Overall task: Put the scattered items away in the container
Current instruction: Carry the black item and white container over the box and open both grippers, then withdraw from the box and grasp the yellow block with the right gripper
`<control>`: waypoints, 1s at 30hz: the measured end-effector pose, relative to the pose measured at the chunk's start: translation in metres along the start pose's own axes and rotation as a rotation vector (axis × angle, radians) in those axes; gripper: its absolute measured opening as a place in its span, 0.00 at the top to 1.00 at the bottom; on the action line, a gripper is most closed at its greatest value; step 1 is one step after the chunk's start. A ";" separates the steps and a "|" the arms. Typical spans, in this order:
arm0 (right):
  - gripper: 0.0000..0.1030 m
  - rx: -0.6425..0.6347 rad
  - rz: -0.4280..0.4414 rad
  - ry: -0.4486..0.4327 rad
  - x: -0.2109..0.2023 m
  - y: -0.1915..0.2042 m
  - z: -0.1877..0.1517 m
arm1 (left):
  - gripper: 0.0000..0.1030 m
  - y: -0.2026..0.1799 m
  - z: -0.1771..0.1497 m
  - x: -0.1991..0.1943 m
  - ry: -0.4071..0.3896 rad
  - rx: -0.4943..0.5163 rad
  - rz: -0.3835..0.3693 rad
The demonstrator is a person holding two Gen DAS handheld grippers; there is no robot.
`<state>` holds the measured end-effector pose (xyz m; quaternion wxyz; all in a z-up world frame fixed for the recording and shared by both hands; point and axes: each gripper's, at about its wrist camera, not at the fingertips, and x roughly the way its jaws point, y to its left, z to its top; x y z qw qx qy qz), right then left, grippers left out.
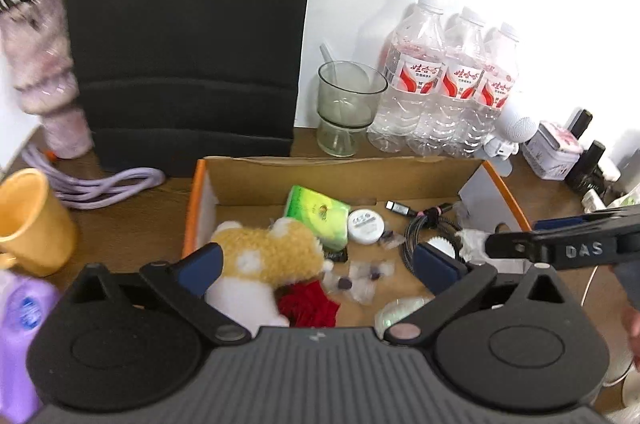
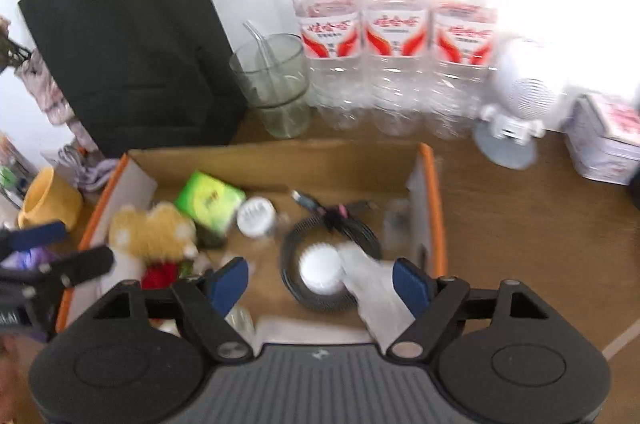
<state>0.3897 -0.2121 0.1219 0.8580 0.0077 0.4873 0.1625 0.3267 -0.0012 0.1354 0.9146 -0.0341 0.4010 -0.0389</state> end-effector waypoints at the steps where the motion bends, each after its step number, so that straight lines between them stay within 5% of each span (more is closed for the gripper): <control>1: 0.21 -0.004 -0.001 -0.008 -0.011 0.000 -0.006 | 0.00 -0.003 -0.003 -0.010 -0.009 0.011 0.013; 6: 0.17 -0.033 0.005 -0.114 -0.067 0.015 -0.035 | 0.00 -0.011 -0.021 -0.067 -0.118 0.029 0.078; 9: 0.16 -0.052 0.005 -0.239 -0.095 0.028 -0.057 | 0.00 -0.014 -0.047 -0.101 -0.267 0.019 0.110; 12: 0.16 -0.073 0.029 -0.374 -0.120 0.038 -0.086 | 0.00 -0.019 -0.085 -0.134 -0.458 0.046 0.092; 17: 0.12 -0.051 0.054 -0.587 -0.166 0.045 -0.165 | 0.00 -0.027 -0.153 -0.178 -0.566 0.033 0.056; 20: 0.04 -0.044 0.089 -0.666 -0.183 0.046 -0.229 | 0.00 -0.030 -0.205 -0.201 -0.589 0.059 0.046; 24: 0.04 -0.075 0.084 -0.657 -0.187 0.052 -0.311 | 0.00 -0.030 -0.285 -0.221 -0.609 0.134 0.062; 30: 0.04 -0.082 0.116 -0.571 -0.181 0.056 -0.407 | 0.00 -0.009 -0.378 -0.213 -0.450 0.110 0.019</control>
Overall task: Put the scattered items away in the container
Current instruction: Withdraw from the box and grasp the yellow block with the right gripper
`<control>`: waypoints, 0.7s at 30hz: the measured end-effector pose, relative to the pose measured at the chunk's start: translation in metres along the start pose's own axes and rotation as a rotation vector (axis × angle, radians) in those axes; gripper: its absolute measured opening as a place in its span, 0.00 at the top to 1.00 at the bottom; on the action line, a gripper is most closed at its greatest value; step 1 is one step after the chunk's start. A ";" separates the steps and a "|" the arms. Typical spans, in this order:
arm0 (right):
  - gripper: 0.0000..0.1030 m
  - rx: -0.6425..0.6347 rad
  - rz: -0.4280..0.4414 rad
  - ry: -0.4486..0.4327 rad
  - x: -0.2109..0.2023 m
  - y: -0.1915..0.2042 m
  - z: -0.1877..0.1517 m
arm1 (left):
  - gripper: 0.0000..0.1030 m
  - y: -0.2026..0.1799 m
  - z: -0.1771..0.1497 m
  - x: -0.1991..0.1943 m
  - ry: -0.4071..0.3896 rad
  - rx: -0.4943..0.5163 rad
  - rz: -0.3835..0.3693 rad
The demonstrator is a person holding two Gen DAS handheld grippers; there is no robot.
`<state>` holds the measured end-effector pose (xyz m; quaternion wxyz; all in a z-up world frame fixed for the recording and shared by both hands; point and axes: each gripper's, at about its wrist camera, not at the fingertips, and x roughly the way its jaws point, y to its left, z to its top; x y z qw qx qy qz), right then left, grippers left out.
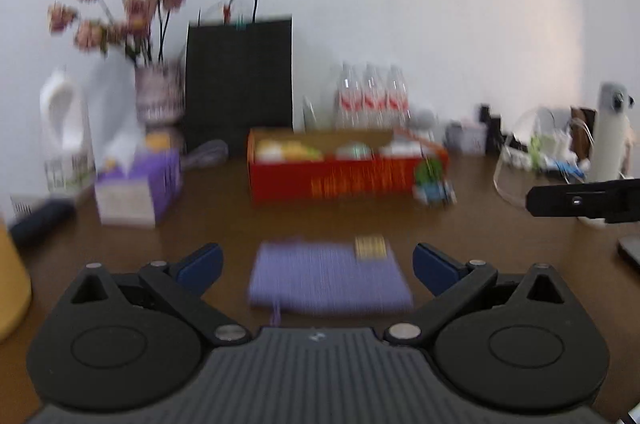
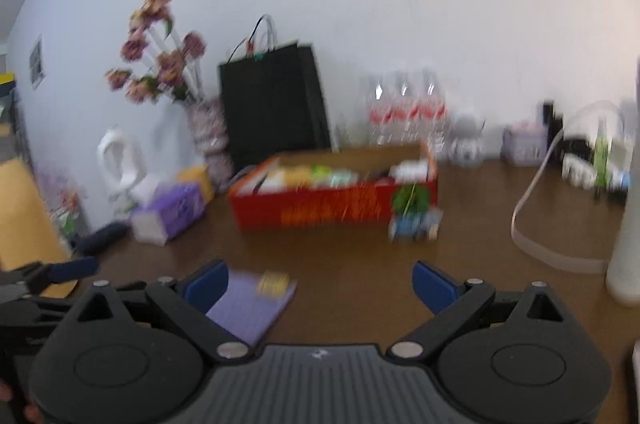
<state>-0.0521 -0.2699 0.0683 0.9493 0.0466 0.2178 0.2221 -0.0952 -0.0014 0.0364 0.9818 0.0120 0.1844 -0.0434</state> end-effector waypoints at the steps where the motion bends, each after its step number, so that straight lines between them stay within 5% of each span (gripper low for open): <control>1: 0.05 -0.014 0.013 0.017 -0.002 0.002 -0.009 | 0.00 0.001 -0.008 -0.001 0.015 0.008 -0.001; 9: 0.18 -0.057 0.099 0.075 0.046 0.020 -0.011 | 0.00 0.015 -0.005 0.027 0.063 -0.025 0.052; 12: 0.33 -0.131 0.132 0.124 0.098 0.036 0.004 | 0.00 0.018 -0.006 0.038 0.089 -0.031 0.059; 17: 0.62 -0.212 0.098 0.233 0.168 0.061 0.013 | 0.00 0.024 -0.005 0.042 0.078 -0.028 0.037; 21: 0.64 -0.269 0.037 0.224 0.181 0.073 0.006 | 0.00 0.027 -0.004 0.057 0.153 -0.054 0.020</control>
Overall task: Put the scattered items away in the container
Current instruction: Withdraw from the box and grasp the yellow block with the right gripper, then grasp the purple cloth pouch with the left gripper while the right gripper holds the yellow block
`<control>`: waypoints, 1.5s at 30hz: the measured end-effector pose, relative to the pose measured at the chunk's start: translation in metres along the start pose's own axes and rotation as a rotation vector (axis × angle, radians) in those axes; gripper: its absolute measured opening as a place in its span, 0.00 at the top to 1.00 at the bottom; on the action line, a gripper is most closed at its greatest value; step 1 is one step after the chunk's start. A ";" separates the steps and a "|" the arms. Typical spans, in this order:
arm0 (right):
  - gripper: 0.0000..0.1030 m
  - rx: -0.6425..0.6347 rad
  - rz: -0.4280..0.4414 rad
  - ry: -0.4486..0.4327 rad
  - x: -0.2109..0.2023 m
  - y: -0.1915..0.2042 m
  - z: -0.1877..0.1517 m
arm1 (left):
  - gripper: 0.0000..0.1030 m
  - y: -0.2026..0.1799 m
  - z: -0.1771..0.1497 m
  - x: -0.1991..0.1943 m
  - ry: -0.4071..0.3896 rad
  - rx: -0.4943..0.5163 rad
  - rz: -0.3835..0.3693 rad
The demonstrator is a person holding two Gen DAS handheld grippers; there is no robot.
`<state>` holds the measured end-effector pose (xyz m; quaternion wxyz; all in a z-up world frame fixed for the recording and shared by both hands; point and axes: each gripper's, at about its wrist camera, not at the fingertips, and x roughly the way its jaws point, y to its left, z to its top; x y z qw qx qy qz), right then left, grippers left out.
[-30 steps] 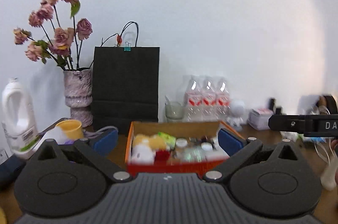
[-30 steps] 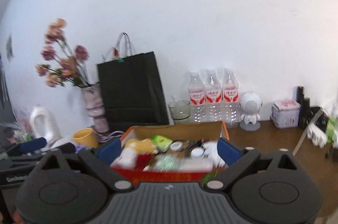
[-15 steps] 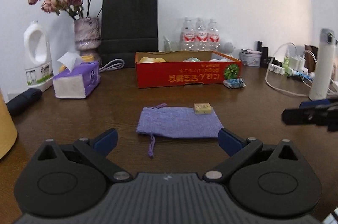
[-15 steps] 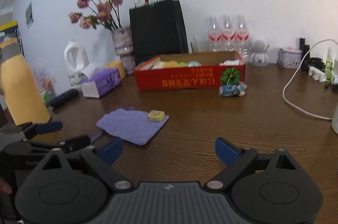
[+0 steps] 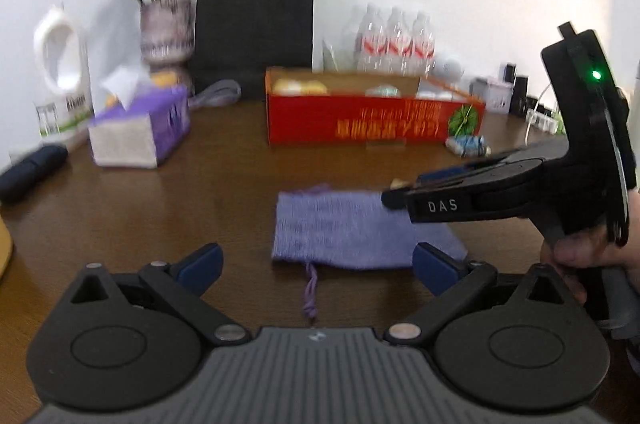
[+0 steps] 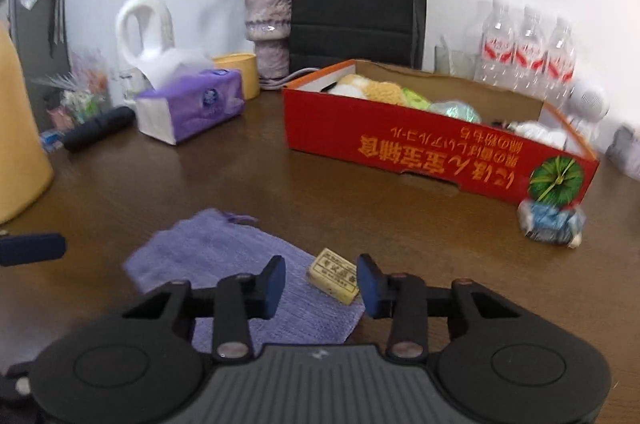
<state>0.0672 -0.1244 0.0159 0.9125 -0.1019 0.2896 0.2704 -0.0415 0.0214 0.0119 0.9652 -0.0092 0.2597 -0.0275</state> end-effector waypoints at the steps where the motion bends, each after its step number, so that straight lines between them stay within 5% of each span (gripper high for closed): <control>1: 0.67 -0.008 -0.005 -0.004 0.000 0.001 -0.001 | 0.00 0.000 0.002 0.002 0.002 -0.004 -0.003; 7: 0.68 0.044 -0.007 0.011 0.003 -0.012 -0.001 | 0.00 0.003 0.015 0.027 0.049 -0.030 -0.001; 10: 0.69 0.065 0.016 0.008 0.005 -0.016 -0.002 | 0.08 0.007 0.018 0.041 0.091 -0.057 0.029; 15: 0.70 0.063 -0.028 -0.081 -0.022 -0.020 0.004 | 0.10 0.003 0.030 0.043 0.069 -0.062 0.022; 18: 0.69 0.105 -0.058 -0.105 -0.043 -0.037 0.001 | 0.00 -0.013 0.039 0.045 0.050 -0.031 -0.009; 24: 0.69 0.221 -0.080 -0.105 -0.078 -0.072 -0.031 | 0.00 -0.063 0.032 0.069 0.118 0.156 0.005; 30: 0.69 0.230 -0.066 -0.138 -0.097 -0.076 -0.047 | 0.02 -0.051 0.031 0.085 0.176 0.056 0.036; 31: 0.69 0.235 -0.058 -0.147 -0.097 -0.077 -0.047 | 0.05 -0.053 0.030 0.085 0.168 0.064 0.036; 33: 0.69 0.238 -0.042 -0.157 -0.097 -0.076 -0.045 | 0.27 -0.057 0.031 0.082 0.147 0.096 0.009; 35: 0.69 0.231 -0.029 -0.164 -0.097 -0.072 -0.044 | 0.54 -0.063 0.034 0.081 0.142 0.121 -0.008; 36: 0.69 0.226 -0.024 -0.170 -0.099 -0.069 -0.044 | 0.80 -0.067 0.035 0.081 0.140 0.139 -0.005; 37: 0.69 0.221 -0.017 -0.178 -0.101 -0.067 -0.045 | 0.87 -0.073 0.035 0.081 0.136 0.162 0.012; 40: 0.69 0.214 -0.014 -0.204 -0.112 -0.063 -0.046 | 0.92 -0.082 0.027 0.074 0.101 0.195 0.023; 45: 0.69 0.216 -0.044 -0.221 -0.133 -0.060 -0.055 | 0.93 -0.069 0.023 0.026 0.027 0.023 -0.061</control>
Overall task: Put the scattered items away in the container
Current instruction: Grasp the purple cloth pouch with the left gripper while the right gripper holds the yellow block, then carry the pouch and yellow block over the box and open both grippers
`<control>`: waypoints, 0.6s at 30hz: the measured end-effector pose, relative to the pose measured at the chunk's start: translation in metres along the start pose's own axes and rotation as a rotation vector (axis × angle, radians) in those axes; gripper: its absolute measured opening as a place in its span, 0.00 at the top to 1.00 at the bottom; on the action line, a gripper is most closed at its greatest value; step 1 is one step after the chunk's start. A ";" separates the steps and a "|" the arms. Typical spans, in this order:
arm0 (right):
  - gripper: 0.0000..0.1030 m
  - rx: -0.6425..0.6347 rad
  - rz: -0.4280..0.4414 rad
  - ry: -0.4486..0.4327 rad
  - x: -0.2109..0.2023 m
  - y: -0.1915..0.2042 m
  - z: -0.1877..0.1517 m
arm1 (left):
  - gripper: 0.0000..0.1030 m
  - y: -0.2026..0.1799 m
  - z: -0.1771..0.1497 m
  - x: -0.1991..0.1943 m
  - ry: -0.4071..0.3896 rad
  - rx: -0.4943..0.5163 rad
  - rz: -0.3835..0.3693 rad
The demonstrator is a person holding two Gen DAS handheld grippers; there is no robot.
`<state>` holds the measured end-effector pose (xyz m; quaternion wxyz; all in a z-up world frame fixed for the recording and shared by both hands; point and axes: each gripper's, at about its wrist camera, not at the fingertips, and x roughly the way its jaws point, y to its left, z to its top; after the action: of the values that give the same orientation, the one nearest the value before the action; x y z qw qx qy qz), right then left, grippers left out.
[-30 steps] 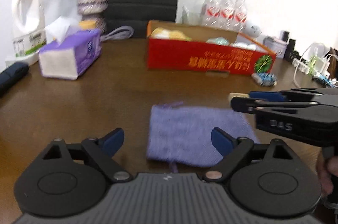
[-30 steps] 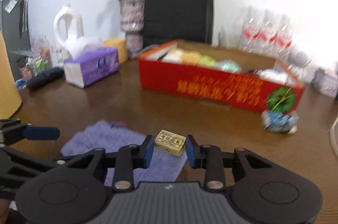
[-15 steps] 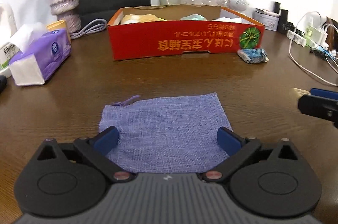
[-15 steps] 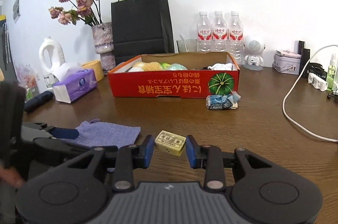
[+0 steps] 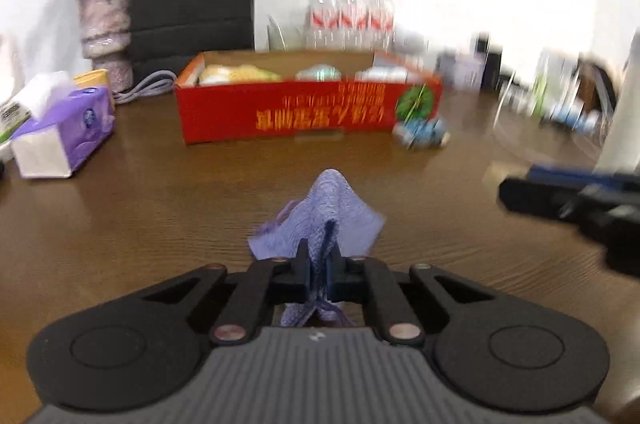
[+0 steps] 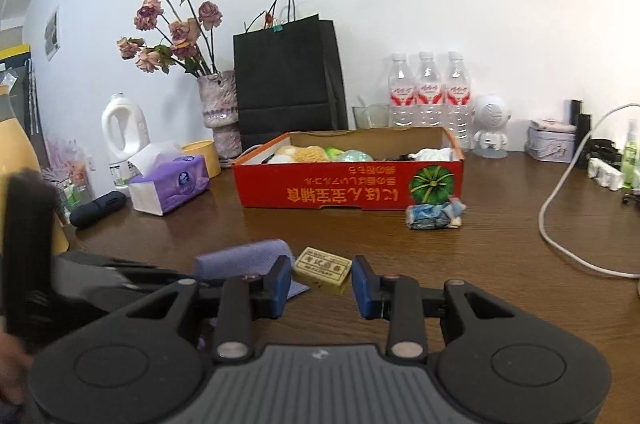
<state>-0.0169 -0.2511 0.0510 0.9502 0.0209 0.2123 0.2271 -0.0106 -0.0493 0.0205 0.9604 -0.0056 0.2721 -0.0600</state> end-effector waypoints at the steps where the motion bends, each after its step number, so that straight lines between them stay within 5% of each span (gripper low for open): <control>1: 0.69 0.007 -0.002 0.000 -0.003 0.000 -0.002 | 0.93 0.000 -0.001 -0.011 -0.028 -0.011 0.002; 8: 0.69 0.003 -0.009 -0.096 -0.039 0.012 -0.012 | 0.93 0.001 -0.013 -0.086 -0.229 -0.054 -0.022; 18: 0.69 -0.013 -0.044 -0.160 -0.048 0.011 0.005 | 0.93 0.016 0.009 -0.088 -0.277 -0.070 -0.029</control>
<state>-0.0584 -0.2623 0.0761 0.9690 0.0281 0.1346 0.2050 -0.0779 -0.0228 0.0734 0.9870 -0.0513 0.1388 -0.0630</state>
